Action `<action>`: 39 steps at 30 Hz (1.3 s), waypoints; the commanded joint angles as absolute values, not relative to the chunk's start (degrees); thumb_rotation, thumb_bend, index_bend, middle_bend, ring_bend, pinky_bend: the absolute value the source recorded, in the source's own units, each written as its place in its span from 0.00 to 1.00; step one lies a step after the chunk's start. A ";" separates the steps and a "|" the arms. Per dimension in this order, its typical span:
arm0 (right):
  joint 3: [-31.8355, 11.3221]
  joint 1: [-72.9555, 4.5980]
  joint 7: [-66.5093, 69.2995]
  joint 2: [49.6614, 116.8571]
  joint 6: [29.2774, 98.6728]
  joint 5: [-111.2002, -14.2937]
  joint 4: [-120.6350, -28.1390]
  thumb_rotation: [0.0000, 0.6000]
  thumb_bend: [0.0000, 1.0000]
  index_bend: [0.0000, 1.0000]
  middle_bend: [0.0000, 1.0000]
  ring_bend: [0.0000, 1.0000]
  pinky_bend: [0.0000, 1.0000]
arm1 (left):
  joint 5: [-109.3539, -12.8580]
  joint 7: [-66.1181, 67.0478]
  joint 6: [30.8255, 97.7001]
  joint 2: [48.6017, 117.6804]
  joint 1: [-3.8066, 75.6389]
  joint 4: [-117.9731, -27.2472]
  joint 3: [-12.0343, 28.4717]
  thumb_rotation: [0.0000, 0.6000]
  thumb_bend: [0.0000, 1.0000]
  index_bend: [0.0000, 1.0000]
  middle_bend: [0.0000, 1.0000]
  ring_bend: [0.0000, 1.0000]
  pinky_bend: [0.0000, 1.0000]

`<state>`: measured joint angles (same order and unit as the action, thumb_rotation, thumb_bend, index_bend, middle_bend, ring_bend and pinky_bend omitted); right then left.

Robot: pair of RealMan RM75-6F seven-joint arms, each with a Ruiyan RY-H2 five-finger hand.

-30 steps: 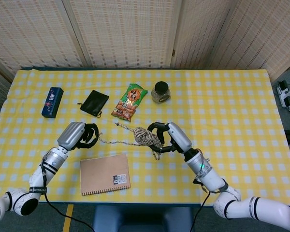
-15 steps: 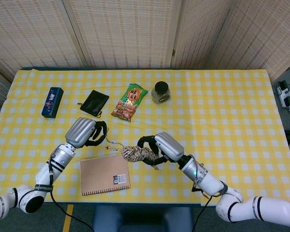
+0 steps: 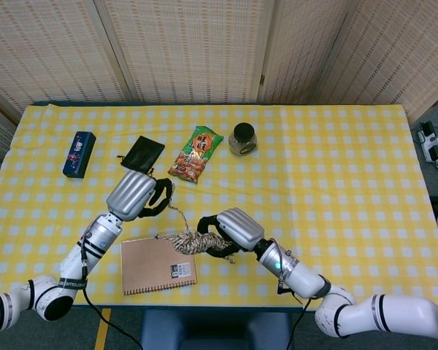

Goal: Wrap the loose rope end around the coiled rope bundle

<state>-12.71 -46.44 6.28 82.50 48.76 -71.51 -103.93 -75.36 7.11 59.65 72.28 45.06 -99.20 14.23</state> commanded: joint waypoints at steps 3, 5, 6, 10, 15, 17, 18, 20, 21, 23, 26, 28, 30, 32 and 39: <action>-14.00 -50.09 -4.27 86.53 48.75 -58.62 -104.53 1.00 0.70 0.90 0.76 0.80 0.71 | -79.36 9.00 62.44 73.15 45.05 -100.02 13.61 1.00 0.68 0.69 0.86 0.76 0.75; -14.45 -51.12 -6.51 87.87 49.42 -54.86 -104.33 1.00 0.70 0.90 0.76 0.80 0.71 | -80.98 9.74 63.58 73.44 44.86 -100.36 13.23 1.00 0.68 0.69 0.86 0.76 0.75; -14.64 -51.57 -7.25 88.39 49.61 -53.41 -104.17 1.00 0.70 0.90 0.76 0.80 0.71 | -80.91 10.40 64.11 73.67 44.66 -100.63 13.21 1.00 0.68 0.69 0.86 0.76 0.75; -15.52 -53.32 -9.66 90.62 50.61 -47.61 -103.04 1.00 0.70 0.90 0.76 0.80 0.71 | -81.90 12.02 65.49 74.44 44.33 -101.77 12.88 1.00 0.68 0.69 0.86 0.76 0.75; -16.56 -54.80 -12.29 93.61 53.49 -42.50 -100.69 1.00 0.70 0.90 0.76 0.80 0.71 | -84.05 11.74 66.88 74.85 43.75 -102.80 12.09 1.00 0.68 0.69 0.86 0.76 0.75; -17.16 -55.05 -12.33 94.47 54.07 -41.12 -99.89 1.00 0.70 0.90 0.76 0.80 0.71 | -84.88 11.50 67.23 74.90 43.52 -103.17 11.68 1.00 0.68 0.69 0.86 0.76 0.75; -17.60 -55.13 -12.08 94.95 54.29 -40.35 -99.39 1.00 0.70 0.90 0.76 0.80 0.71 | -85.42 11.29 67.42 74.96 43.41 -103.38 11.44 1.00 0.68 0.69 0.86 0.76 0.75; -18.33 -55.30 -11.73 95.82 54.69 -39.24 -98.40 1.00 0.70 0.90 0.76 0.80 0.71 | -86.33 11.10 67.68 75.12 43.26 -103.64 11.03 1.00 0.68 0.69 0.86 0.76 0.75; -18.65 -55.36 -11.50 96.22 54.82 -38.82 -97.98 1.00 0.70 0.90 0.76 0.80 0.71 | -86.63 11.09 67.74 75.21 43.22 -103.75 10.89 1.00 0.68 0.69 0.86 0.76 0.75; -19.39 -55.50 -10.86 97.17 54.92 -37.92 -97.12 1.00 0.70 0.90 0.76 0.80 0.71 | -87.07 11.08 67.87 75.52 43.17 -104.05 10.71 1.00 0.68 0.69 0.86 0.76 0.75; -20.16 -55.74 -10.08 98.28 54.73 -37.31 -96.18 1.00 0.70 0.90 0.76 0.80 0.71 | -87.24 11.03 67.89 76.13 43.24 -104.22 10.73 1.00 0.68 0.69 0.86 0.76 0.75; -20.41 -55.87 -9.57 98.93 54.32 -37.33 -95.73 1.00 0.70 0.90 0.76 0.80 0.71 | -87.06 11.09 67.62 76.58 43.40 -104.11 10.81 1.00 0.68 0.69 0.86 0.76 0.75; -20.31 -56.02 -9.48 99.34 53.84 -37.45 -95.43 1.00 0.70 0.90 0.76 0.80 0.71 | -86.92 11.07 67.47 77.09 43.54 -103.80 10.90 1.00 0.68 0.69 0.86 0.75 0.75; -20.22 -56.09 -9.21 99.43 53.02 -37.42 -95.36 1.00 0.70 0.90 0.77 0.80 0.71 | -86.90 10.88 67.41 77.54 43.67 -103.42 11.02 1.00 0.68 0.69 0.86 0.75 0.75; -20.83 -56.03 -6.61 99.71 50.39 -37.71 -94.89 1.00 0.70 0.90 0.77 0.80 0.71 | -86.68 9.28 66.37 78.96 44.31 -102.70 11.05 1.00 0.68 0.69 0.86 0.75 0.75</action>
